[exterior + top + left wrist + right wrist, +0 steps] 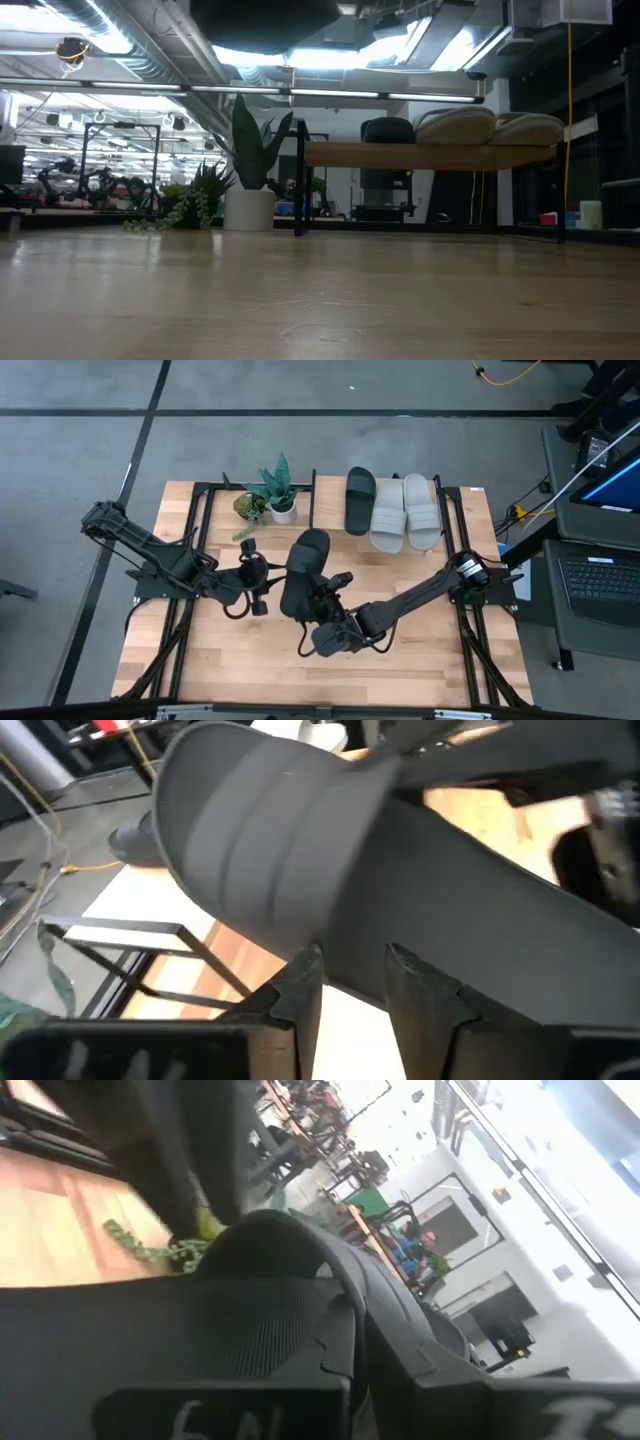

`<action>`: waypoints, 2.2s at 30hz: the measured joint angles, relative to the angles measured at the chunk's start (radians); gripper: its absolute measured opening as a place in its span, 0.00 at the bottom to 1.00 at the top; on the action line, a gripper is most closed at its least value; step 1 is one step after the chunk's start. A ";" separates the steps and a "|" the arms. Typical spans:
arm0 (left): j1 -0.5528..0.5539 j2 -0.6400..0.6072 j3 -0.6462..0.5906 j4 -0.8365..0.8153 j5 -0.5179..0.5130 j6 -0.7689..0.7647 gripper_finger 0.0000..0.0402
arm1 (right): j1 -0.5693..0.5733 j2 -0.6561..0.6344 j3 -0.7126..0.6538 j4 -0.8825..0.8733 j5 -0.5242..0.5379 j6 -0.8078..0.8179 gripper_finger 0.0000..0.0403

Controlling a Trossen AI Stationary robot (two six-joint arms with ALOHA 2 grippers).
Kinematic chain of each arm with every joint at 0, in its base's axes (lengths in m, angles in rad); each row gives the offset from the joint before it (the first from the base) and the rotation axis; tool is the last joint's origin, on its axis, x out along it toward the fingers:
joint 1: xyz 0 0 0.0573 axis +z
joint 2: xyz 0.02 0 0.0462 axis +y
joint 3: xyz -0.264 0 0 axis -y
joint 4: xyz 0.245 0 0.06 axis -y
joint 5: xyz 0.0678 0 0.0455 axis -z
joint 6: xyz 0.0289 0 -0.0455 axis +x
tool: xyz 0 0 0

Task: Pick and place slides into the shelf
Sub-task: Put the black slipper on the shelf

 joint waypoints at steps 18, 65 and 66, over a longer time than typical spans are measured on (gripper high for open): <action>-0.126 -0.002 0.100 -0.165 0.012 0.013 0.09 | -0.035 -0.108 0.000 -0.016 -0.071 -0.153 0.03; 0.004 -0.002 0.034 -0.311 0.008 -0.082 0.00 | -0.433 -0.705 -0.569 0.103 -0.842 0.064 0.03; 0.009 -0.002 0.034 -0.306 0.011 -0.082 0.00 | -0.432 -0.734 -0.615 0.145 -0.873 0.062 0.03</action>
